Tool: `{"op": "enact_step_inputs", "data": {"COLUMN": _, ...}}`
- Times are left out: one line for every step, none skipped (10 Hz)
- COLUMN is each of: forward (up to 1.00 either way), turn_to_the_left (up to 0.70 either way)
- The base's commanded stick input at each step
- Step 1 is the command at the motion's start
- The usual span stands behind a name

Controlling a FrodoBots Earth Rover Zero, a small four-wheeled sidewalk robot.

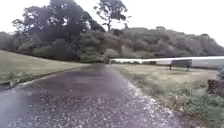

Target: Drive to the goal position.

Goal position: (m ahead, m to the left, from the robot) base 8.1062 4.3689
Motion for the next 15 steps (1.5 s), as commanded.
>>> {"op": "enact_step_inputs", "data": {"forward": 0.45, "turn_to_the_left": 0.02}}
{"op": "enact_step_inputs", "data": {"forward": 0.45, "turn_to_the_left": 0.02}}
{"op": "enact_step_inputs", "data": {"forward": 0.45, "turn_to_the_left": 0.02}}
{"op": "enact_step_inputs", "data": {"forward": 0.45, "turn_to_the_left": 0.02}}
{"op": "enact_step_inputs", "data": {"forward": 0.45, "turn_to_the_left": 0.02}}
{"op": "enact_step_inputs", "data": {"forward": 0.45, "turn_to_the_left": 0.02}}
{"op": "enact_step_inputs", "data": {"forward": 0.45, "turn_to_the_left": 0.02}}
{"op": "enact_step_inputs", "data": {"forward": 0.45, "turn_to_the_left": 0.02}}
{"op": "enact_step_inputs", "data": {"forward": 0.45, "turn_to_the_left": 0.02}}
{"op": "enact_step_inputs", "data": {"forward": 0.45, "turn_to_the_left": 0.02}}
{"op": "enact_step_inputs", "data": {"forward": 0.45, "turn_to_the_left": 0.02}}
{"op": "enact_step_inputs", "data": {"forward": 0.45, "turn_to_the_left": 0.02}}
{"op": "enact_step_inputs", "data": {"forward": 0.45, "turn_to_the_left": 0.02}}
{"op": "enact_step_inputs", "data": {"forward": 0.45, "turn_to_the_left": 0.02}}
{"op": "enact_step_inputs", "data": {"forward": 0.45, "turn_to_the_left": 0.02}}
